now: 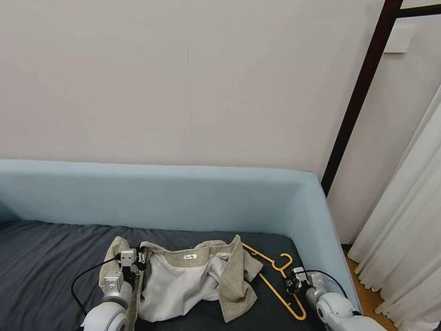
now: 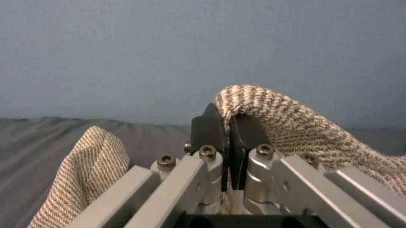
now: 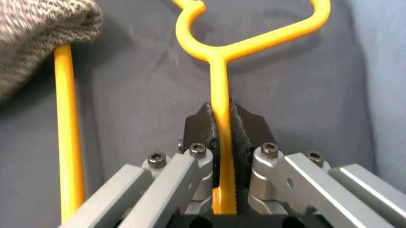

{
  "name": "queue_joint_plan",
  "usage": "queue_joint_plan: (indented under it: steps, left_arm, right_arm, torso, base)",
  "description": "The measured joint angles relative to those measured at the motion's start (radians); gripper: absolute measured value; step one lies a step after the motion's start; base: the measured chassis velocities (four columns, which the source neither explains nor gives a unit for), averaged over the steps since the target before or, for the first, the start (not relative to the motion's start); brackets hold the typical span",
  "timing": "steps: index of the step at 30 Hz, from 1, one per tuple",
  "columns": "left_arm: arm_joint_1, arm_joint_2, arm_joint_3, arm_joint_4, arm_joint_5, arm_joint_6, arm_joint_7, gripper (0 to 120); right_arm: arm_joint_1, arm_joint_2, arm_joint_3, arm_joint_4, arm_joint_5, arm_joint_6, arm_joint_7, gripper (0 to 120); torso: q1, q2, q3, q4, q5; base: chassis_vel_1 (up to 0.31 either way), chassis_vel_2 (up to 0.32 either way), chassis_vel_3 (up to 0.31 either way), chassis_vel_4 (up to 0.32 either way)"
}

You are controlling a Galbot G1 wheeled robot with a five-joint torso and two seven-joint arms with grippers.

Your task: Pick up the clothes from the sofa and hang them on the clothes hanger.

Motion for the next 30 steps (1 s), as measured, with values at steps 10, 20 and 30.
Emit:
queue_joint_plan:
  steps: [10,20,30]
  left_arm:
    - [0.003,0.008,0.002,-0.006,-0.002,0.0,0.001,0]
    - [0.017,0.022,-0.009,-0.034,-0.01,0.003,0.0,0]
    - [0.029,0.053,-0.016,-0.087,-0.042,0.016,-0.005,0]
  right_arm:
    - [0.005,-0.021,0.075,0.195,0.158,0.006,0.099,5]
    - [-0.117,-0.07,0.05,0.455,-0.078,0.116,0.156,5]
    - [-0.228,-0.083,0.056,0.529,-0.442,0.279,0.187,5]
  torso:
    - [0.0,0.0,0.0,0.0014,-0.0012]
    - [0.0,0.0,0.0,0.0001,-0.0009]
    - [0.0,0.0,0.0,0.0,-0.0004]
  base:
    - [0.004,0.011,0.005,0.001]
    - [0.002,0.005,0.001,0.001]
    - [0.0,0.0,0.0,0.0]
